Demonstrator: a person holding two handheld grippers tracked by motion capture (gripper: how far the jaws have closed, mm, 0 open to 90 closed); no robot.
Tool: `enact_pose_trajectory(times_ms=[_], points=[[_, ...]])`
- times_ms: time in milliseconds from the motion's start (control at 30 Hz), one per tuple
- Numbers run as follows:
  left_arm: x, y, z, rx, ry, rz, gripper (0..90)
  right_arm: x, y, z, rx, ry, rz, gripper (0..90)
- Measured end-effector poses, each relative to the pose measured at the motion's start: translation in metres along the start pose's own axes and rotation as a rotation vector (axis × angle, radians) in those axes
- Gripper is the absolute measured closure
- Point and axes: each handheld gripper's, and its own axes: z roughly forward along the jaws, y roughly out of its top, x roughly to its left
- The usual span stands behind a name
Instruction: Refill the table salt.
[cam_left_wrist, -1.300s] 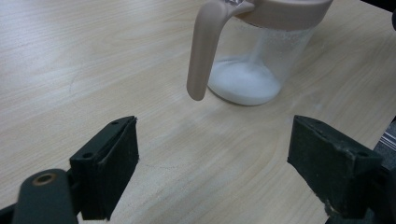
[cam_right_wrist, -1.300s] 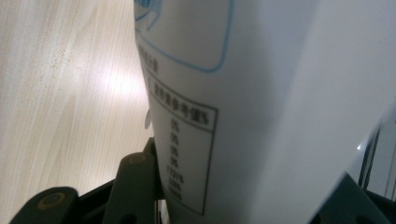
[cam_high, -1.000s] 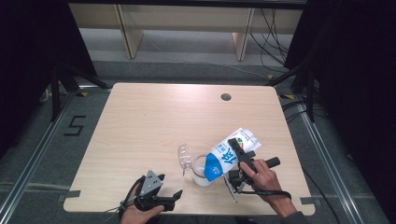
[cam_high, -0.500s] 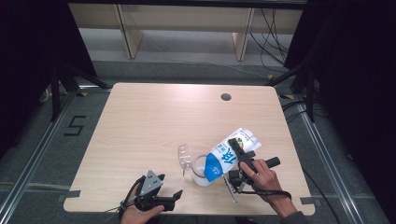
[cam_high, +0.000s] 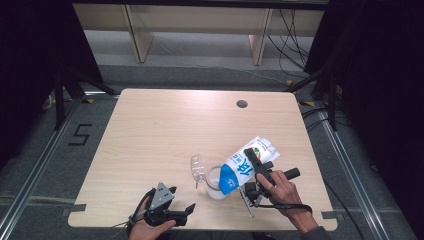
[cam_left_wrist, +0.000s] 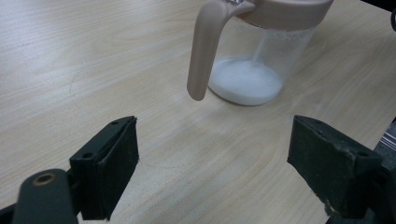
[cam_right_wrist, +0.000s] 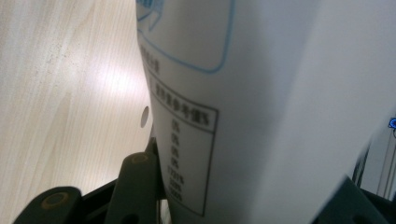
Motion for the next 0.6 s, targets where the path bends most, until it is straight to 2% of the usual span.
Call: enact_pose_trajectory(times_ms=[33, 67, 100, 167, 233, 267, 300, 333, 367, 433, 600], points=[[0.0, 0.0, 0.0, 0.0, 0.0, 0.0, 15.6, 0.0021, 0.0006, -0.0002, 0.008, -0.004, 0.028, 58.0], [0.0, 0.0, 0.0, 0.0, 0.0, 0.0, 15.6, -0.0007, 0.0009, 0.0003, -0.007, -0.02, -0.003, 58.0], [0.0, 0.0, 0.0, 0.0, 0.0, 0.0, 15.6, -0.0012, 0.0011, 0.0004, -0.011, -0.021, -0.008, 58.0], [0.0, 0.0, 0.0, 0.0, 0.0, 0.0, 15.6, 0.0005, 0.0015, 0.0014, -0.026, -0.038, 0.02, 58.1], [0.0, 0.0, 0.0, 0.0, 0.0, 0.0, 15.6, 0.0016, 0.0012, 0.0, 0.0, -0.016, 0.025, 58.1], [0.0, 0.0, 0.0, 0.0, 0.0, 0.0, 15.6, 0.0014, 0.0003, -0.0016, 0.021, 0.001, 0.003, 58.2], [0.0, 0.0, -0.0001, 0.0, 0.0, 0.0, 15.6, 0.0027, 0.0001, -0.0004, 0.004, -0.015, 0.017, 58.3], [0.0001, 0.0, 0.0001, -0.002, -0.002, 0.0, 15.6, 0.0053, 0.0012, 0.0006, -0.01, -0.024, 0.062, 58.4], [0.0003, 0.0, 0.0003, -0.001, -0.011, -0.003, 15.6, 0.0056, 0.0013, 0.0007, -0.011, -0.021, 0.066, 58.5], [0.0001, 0.0001, -0.0001, 0.0, 0.001, 0.0, 15.6, 0.0061, 0.0015, 0.0008, -0.013, -0.023, 0.078, 58.5], [0.0004, -0.0001, 0.0002, -0.003, -0.008, -0.002, 15.6, 0.0064, 0.0017, 0.0006, -0.01, -0.024, 0.085, 58.9]])
